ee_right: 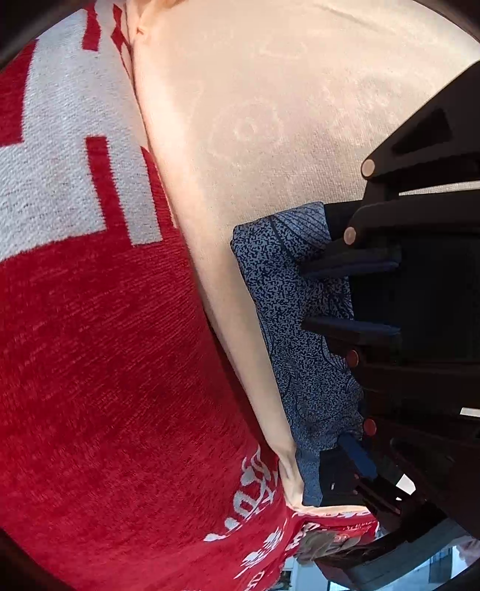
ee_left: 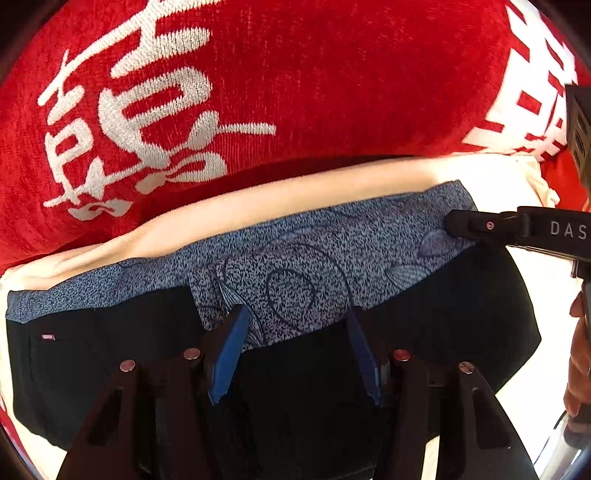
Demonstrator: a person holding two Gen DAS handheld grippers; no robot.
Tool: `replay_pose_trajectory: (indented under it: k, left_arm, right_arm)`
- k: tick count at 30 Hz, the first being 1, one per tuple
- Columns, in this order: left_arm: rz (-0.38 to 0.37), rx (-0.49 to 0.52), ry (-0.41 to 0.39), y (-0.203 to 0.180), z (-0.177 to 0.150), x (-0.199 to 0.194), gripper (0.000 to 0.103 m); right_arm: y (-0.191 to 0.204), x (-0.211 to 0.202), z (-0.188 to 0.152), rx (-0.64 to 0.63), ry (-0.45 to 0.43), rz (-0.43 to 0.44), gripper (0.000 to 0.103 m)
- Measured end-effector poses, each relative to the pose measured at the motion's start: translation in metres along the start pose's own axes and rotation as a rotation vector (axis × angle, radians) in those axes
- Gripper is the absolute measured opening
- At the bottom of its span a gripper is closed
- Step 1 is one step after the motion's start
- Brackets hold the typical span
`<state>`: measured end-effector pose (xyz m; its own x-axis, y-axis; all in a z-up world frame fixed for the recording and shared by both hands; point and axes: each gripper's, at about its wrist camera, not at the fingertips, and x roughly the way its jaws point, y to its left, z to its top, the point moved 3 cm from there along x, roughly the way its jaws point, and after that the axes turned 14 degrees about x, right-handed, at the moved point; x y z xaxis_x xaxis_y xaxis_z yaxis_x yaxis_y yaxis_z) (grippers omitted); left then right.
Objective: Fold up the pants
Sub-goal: 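Lower the end onto the waistband and open the right gripper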
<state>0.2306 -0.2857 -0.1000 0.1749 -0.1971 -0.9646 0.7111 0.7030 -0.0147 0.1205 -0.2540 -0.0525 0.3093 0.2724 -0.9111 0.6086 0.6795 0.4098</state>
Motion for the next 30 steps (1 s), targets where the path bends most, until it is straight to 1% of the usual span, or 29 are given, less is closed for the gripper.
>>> replay_pose_trajectory:
  k: [2,3,4,5,7,9,10,13,17,18,21,23,26,27,28,29,30]
  left_arm:
    - [0.003,0.008,-0.008,-0.003,-0.007,-0.002,0.058]
    - [0.005,0.012,-0.007,-0.004,-0.008,-0.002,0.063]
    - [0.006,0.012,0.006,-0.004,-0.011,-0.002,0.085]
    - [-0.009,-0.013,0.039,-0.003,-0.015,0.002,0.090]
    - [-0.030,-0.061,0.031,0.000,-0.018,0.000,0.090]
    - [-0.020,-0.093,0.022,0.006,-0.024,-0.004,0.090]
    - [-0.019,-0.108,0.021,0.009,-0.027,-0.006,0.090]
    - [-0.029,-0.145,0.029,0.020,-0.038,-0.012,0.090]
    - [-0.010,-0.164,0.045,0.035,-0.059,-0.019,0.090]
    - [-0.010,-0.172,0.042,0.050,-0.067,-0.021,0.090]
    - [0.012,-0.178,0.043,0.062,-0.077,-0.030,0.090]
    - [0.009,-0.193,0.053,0.070,-0.082,-0.034,0.090]
    - [0.002,-0.211,0.068,0.080,-0.093,-0.035,0.090]
    - [0.004,-0.211,0.071,0.095,-0.107,-0.042,0.090]
    - [0.011,-0.213,0.073,0.099,-0.112,-0.043,0.090]
    - [0.014,-0.218,0.074,0.101,-0.115,-0.044,0.090]
    - [0.015,-0.222,0.076,0.102,-0.118,-0.043,0.090]
  right_arm:
    - [0.003,-0.003,-0.006,-0.029,-0.004,-0.017,0.025]
    - [0.008,-0.001,-0.008,-0.037,-0.007,-0.023,0.025]
    - [0.009,-0.002,-0.009,-0.039,-0.011,-0.026,0.024]
    - [0.010,-0.003,-0.012,-0.042,-0.017,-0.027,0.024]
    - [0.012,-0.006,-0.016,-0.052,-0.019,-0.024,0.025]
    - [0.016,-0.011,-0.025,-0.055,-0.014,0.000,0.038]
    - [0.017,-0.014,-0.031,-0.064,-0.013,0.009,0.040]
    - [0.026,-0.021,-0.054,-0.117,-0.018,-0.005,0.041]
    - [0.043,-0.028,-0.090,-0.180,0.002,0.025,0.041]
    - [0.049,-0.030,-0.100,-0.219,0.001,0.022,0.041]
    - [0.074,-0.029,-0.131,-0.384,-0.009,-0.005,0.043]
    - [0.089,-0.022,-0.151,-0.513,-0.011,-0.047,0.048]
    - [0.104,-0.010,-0.166,-0.634,-0.025,-0.109,0.048]
    - [0.109,-0.007,-0.170,-0.664,-0.033,-0.126,0.050]
    - [0.112,-0.003,-0.173,-0.689,-0.034,-0.141,0.052]
    - [0.114,0.003,-0.175,-0.708,-0.028,-0.157,0.058]
    - [0.114,0.009,-0.175,-0.723,-0.018,-0.175,0.059]
